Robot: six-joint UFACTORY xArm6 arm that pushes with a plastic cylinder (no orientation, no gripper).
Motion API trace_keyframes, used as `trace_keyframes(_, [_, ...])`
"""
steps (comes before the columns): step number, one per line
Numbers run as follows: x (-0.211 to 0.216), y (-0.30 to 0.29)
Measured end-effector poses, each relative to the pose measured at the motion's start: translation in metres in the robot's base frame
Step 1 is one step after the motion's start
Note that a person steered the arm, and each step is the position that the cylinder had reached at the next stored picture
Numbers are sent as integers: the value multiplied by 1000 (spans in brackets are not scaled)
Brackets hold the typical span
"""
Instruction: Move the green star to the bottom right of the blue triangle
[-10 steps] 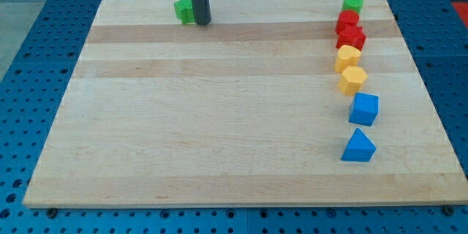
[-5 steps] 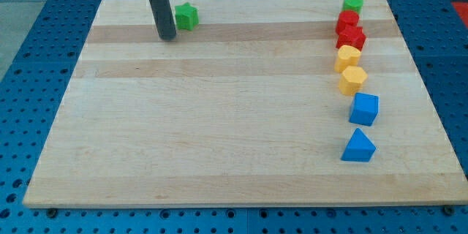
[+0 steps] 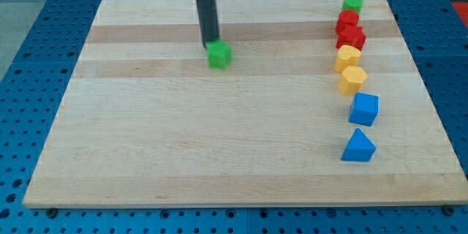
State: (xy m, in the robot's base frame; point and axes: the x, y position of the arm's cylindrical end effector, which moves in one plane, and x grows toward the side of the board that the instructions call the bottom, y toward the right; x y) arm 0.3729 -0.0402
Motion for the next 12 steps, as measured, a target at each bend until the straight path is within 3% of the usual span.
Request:
trace_keyframes(1, [91, 31])
trace_keyframes(2, [154, 74])
trace_keyframes(4, [201, 84])
trace_keyframes(5, [206, 52])
trace_keyframes(6, [246, 42])
trace_keyframes(7, [243, 93])
trace_keyframes(10, [242, 73])
trace_keyframes(12, [216, 100])
